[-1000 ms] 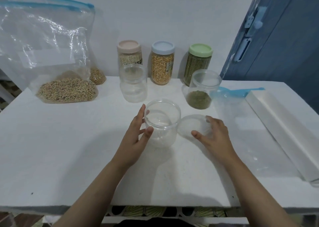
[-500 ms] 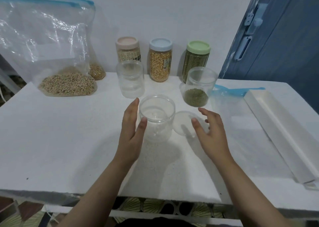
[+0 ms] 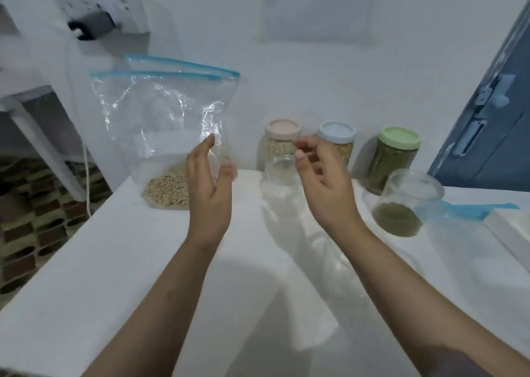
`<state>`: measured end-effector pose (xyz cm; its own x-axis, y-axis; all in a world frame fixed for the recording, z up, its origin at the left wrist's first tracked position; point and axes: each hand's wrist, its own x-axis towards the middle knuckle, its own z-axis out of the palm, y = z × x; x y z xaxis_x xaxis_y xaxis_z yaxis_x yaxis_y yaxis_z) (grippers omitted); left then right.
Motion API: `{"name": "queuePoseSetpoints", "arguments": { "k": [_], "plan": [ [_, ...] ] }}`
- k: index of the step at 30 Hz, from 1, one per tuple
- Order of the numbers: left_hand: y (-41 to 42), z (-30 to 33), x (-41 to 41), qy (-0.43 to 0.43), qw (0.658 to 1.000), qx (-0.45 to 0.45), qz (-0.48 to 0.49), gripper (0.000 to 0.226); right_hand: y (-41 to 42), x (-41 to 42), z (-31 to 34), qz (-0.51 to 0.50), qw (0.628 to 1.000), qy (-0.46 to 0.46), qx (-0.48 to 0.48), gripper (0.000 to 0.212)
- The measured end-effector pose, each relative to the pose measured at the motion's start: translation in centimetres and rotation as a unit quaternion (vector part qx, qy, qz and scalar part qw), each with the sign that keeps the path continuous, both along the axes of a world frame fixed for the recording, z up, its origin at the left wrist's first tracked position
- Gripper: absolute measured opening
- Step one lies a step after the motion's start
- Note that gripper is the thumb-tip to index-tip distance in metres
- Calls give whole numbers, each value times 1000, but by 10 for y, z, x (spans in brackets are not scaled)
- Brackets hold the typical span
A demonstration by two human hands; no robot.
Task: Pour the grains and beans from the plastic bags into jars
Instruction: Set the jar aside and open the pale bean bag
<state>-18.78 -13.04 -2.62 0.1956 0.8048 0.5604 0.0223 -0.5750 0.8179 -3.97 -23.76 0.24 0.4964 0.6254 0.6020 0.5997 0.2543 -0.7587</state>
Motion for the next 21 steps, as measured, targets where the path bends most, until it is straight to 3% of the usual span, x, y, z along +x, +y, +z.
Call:
{"name": "queuePoseSetpoints", "arguments": {
  "k": [6,12,16,21],
  "plan": [
    [111,-9,-61,75,994,-11,77,51,136,-56,-14,15,998,58,-2,26],
    [185,-16,-94,112,984,-39,135,71,222,-79,-42,-36,986,140,-79,59],
    [218,-9,-105,56,995,-54,65,80,244,-83,-38,-23,979,176,-100,65],
    [234,-2,-107,64,997,-34,20,80,247,-84,-28,-13,987,150,-64,60]
  ]
}}
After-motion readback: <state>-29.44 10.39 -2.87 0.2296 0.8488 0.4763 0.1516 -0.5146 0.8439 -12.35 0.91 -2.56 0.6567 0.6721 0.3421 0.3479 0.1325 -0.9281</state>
